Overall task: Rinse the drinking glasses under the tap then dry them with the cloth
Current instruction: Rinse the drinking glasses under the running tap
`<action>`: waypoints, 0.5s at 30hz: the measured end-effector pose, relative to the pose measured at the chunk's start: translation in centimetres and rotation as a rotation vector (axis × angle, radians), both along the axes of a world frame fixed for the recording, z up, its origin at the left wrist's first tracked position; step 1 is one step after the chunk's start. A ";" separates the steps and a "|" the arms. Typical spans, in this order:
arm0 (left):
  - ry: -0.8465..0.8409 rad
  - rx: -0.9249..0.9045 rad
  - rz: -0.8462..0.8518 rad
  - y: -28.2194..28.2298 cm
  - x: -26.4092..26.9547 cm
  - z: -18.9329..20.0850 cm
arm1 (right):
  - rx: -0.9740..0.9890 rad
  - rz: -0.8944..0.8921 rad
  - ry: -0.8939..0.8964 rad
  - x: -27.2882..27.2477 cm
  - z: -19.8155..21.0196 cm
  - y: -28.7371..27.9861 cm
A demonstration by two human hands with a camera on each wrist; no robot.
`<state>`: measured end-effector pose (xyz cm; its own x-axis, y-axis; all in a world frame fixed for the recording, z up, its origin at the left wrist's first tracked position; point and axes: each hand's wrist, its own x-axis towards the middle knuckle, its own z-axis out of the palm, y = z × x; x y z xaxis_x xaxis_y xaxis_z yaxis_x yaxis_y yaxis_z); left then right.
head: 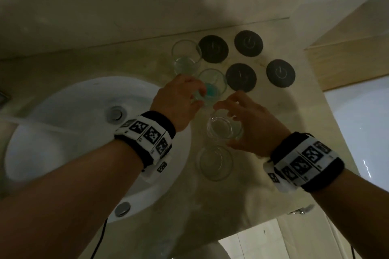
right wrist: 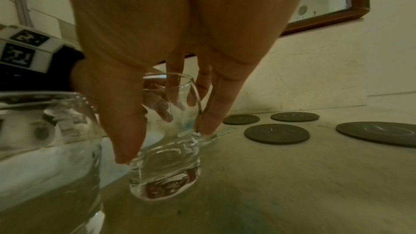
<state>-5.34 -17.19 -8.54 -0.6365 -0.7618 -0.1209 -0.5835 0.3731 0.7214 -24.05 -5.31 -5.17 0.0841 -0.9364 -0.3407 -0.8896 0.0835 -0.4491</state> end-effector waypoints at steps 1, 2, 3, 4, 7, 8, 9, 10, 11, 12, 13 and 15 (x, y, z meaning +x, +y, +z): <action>0.007 -0.018 -0.004 -0.1 0.0 -0.1 | 0.011 0.008 0.010 0.1 -0.1 -0.1; 0.010 -0.037 -0.001 -0.1 0.0 -0.1 | 0.019 0.015 0.018 0.3 -0.1 -0.3; 0.008 -0.054 0.008 -0.2 0.2 0.0 | 0.027 0.017 0.025 0.4 -0.1 -0.4; 0.002 -0.065 0.019 -0.3 0.4 0.0 | 0.035 0.015 0.029 0.5 -0.1 -0.5; 0.020 -0.068 0.062 -0.2 1.6 -0.1 | 0.055 0.018 0.038 0.8 0.1 -0.7; 0.047 -0.067 0.079 -0.1 2.1 -0.2 | 0.060 0.023 0.043 0.9 0.2 -0.8; 0.079 -0.064 0.097 0.0 2.8 -0.3 | 0.068 0.026 0.047 1.0 0.2 -0.8; 0.107 -0.058 0.112 0.2 3.6 -0.4 | 0.079 0.030 0.054 1.1 0.3 -0.8; 0.127 -0.053 0.124 0.3 4.4 -0.4 | 0.093 0.036 0.068 1.1 0.4 -0.7; 0.132 -0.049 0.137 0.4 5.3 -0.4 | 0.106 0.039 0.083 1.2 0.6 -0.7; 0.127 -0.046 0.156 0.6 6.3 -0.4 | 0.114 0.045 0.099 1.2 0.8 -0.7; 0.120 -0.028 0.200 0.8 8.4 -0.3 | 0.113 0.081 0.154 1.3 1.9 -0.8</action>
